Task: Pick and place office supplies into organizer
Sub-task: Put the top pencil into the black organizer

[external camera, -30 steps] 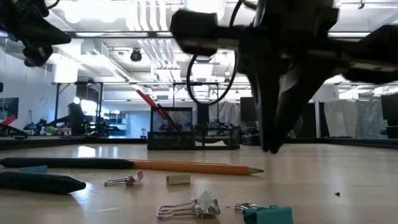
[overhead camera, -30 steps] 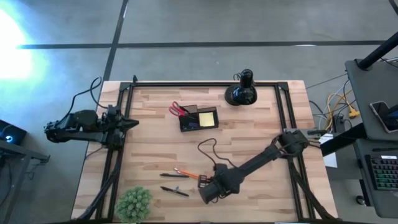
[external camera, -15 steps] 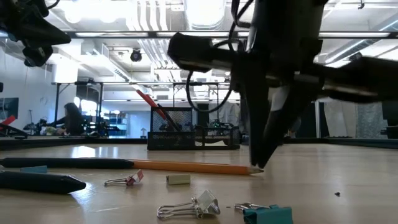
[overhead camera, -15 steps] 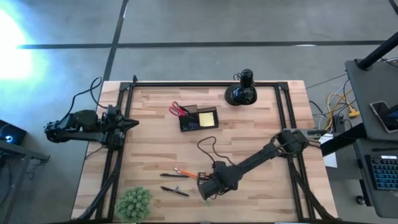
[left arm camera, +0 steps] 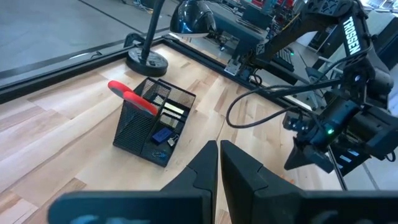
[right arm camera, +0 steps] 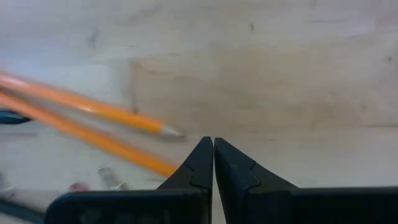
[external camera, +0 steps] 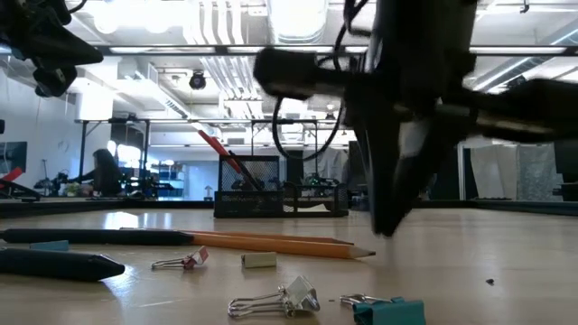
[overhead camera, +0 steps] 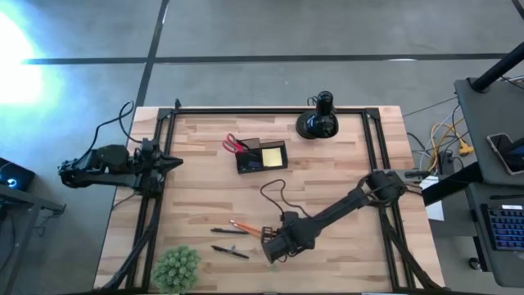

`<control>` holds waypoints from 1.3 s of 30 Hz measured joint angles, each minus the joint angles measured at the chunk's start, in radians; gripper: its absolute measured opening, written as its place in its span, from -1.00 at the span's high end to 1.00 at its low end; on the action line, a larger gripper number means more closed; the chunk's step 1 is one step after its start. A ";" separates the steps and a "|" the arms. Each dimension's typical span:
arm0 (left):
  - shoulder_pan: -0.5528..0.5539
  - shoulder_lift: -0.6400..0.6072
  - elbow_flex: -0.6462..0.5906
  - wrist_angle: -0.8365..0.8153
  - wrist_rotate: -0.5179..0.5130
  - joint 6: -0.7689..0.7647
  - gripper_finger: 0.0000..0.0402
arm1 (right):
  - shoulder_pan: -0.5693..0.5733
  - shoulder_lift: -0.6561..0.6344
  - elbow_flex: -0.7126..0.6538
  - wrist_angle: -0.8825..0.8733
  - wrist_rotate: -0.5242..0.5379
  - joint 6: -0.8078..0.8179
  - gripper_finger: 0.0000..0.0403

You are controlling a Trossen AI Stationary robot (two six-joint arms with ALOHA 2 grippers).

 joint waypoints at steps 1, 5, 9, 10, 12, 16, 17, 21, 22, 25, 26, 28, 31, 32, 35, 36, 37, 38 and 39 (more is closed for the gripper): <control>0.000 0.000 0.000 -0.001 0.000 0.000 0.98 | 0.000 -0.007 0.003 -0.010 0.004 -0.002 0.96; 0.000 0.000 0.000 0.000 0.000 0.000 0.98 | -0.002 -0.013 0.003 -0.006 0.019 -0.001 0.96; 0.000 0.000 0.000 0.000 0.000 0.000 0.98 | -0.014 -0.012 0.002 0.035 0.025 -0.027 0.96; 0.000 0.001 0.000 0.000 0.000 0.000 0.98 | -0.017 -0.011 0.002 0.034 0.029 -0.040 0.96; 0.000 0.001 0.000 0.000 0.000 0.000 0.98 | -0.026 -0.007 0.002 0.039 0.031 -0.057 0.96; 0.000 0.001 0.000 -0.001 0.000 0.000 0.98 | -0.034 -0.007 0.002 0.047 0.031 -0.093 0.96; 0.000 0.001 0.000 0.000 0.000 0.000 0.98 | -0.034 -0.007 0.002 0.046 0.027 -0.097 0.96; 0.000 0.001 0.000 0.000 0.000 0.000 0.98 | -0.030 -0.007 0.002 0.066 0.014 -0.098 0.96; 0.000 0.001 0.000 0.000 0.000 0.000 0.98 | -0.029 -0.007 0.002 0.075 0.013 -0.098 0.96; 0.000 0.001 0.000 0.000 0.000 0.000 0.98 | -0.028 -0.007 0.002 0.085 0.012 -0.096 0.96; 0.000 0.001 0.000 0.000 0.000 0.000 0.98 | -0.028 -0.007 0.002 0.090 0.012 -0.096 0.96; 0.000 0.001 0.000 0.000 0.000 0.000 0.98 | -0.028 -0.007 0.001 0.091 0.012 -0.102 0.96; 0.000 0.001 0.000 0.000 0.000 0.000 0.98 | -0.028 -0.007 -0.001 0.092 0.012 -0.103 0.96; 0.000 0.001 0.000 0.000 0.000 0.000 0.98 | -0.028 -0.007 -0.003 0.092 0.012 -0.101 0.96; 0.000 0.002 0.000 0.000 0.000 0.000 0.98 | -0.027 -0.007 -0.011 0.093 0.010 -0.094 0.96; 0.000 0.002 0.000 0.000 0.000 0.000 0.98 | -0.026 -0.007 -0.013 0.092 0.009 -0.094 0.96; 0.000 0.002 0.000 0.000 0.000 0.000 0.98 | -0.026 -0.007 -0.015 0.093 0.009 -0.092 0.96; 0.000 0.002 0.000 0.000 0.000 0.001 0.98 | -0.026 -0.007 -0.015 0.093 0.009 -0.088 0.96; 0.000 0.002 0.000 0.000 0.000 0.001 0.98 | -0.026 -0.007 -0.015 0.093 0.009 -0.086 0.96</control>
